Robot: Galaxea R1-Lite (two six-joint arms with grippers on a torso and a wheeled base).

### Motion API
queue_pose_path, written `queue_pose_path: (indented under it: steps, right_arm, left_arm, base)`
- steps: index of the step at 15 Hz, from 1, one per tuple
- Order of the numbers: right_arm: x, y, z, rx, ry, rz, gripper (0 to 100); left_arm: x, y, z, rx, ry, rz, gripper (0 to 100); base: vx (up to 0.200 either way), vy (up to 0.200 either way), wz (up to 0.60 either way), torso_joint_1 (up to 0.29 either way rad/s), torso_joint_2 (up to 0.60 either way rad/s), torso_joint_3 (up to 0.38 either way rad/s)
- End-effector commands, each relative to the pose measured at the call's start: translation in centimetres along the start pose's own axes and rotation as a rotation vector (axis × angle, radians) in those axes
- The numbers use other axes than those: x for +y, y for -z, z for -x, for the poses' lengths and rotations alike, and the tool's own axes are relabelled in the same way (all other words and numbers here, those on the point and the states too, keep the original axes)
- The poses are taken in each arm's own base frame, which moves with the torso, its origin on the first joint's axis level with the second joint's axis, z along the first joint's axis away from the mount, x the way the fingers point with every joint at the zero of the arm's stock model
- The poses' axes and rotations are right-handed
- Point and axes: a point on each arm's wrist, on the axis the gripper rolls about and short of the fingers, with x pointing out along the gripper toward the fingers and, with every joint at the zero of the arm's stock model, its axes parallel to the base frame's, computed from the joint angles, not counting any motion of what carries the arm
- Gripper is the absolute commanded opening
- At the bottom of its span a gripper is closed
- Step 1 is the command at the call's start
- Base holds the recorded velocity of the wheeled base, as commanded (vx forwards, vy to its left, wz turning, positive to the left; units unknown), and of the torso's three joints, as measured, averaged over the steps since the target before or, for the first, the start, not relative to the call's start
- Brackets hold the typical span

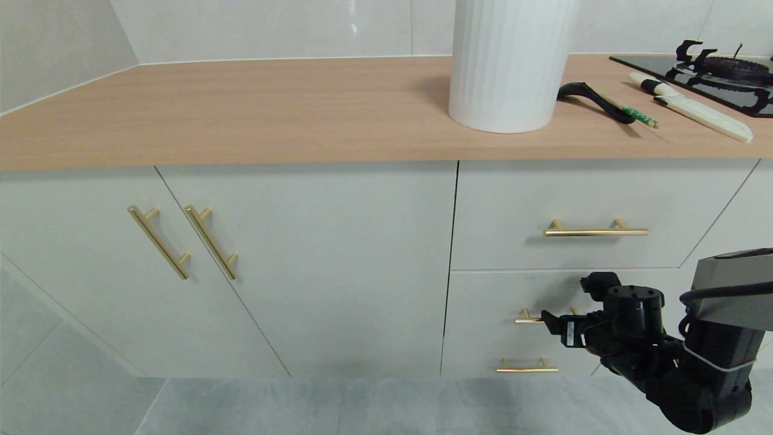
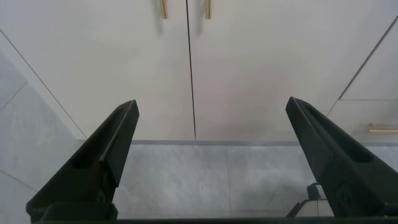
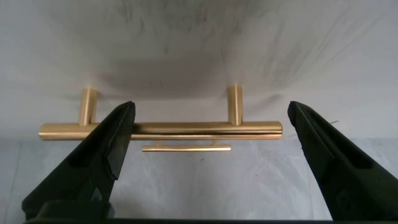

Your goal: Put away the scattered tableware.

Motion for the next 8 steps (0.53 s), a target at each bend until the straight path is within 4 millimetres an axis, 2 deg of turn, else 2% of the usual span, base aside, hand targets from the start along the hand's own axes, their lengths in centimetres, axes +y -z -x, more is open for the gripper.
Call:
queue_pose_path:
  steps: [1, 8]
  right_arm:
    - [-0.01, 0.5, -0.16, 0.018, 0.002, 0.005, 100]
    - [-0.22, 1.3, 0.1, 0.054, 0.007, 0.048, 100]
  left_arm:
    - [0.0, 0.03, -0.01, 0.001, -0.001, 0.0, 100]
    - [0.0, -0.01, 0.0, 0.0, -0.001, 0.0, 100]
  base:
    - [0.0, 0.0, 0.0, 0.0, 0.0, 0.0]
    - [0.0, 0.0, 0.0, 0.0, 0.0, 0.0]
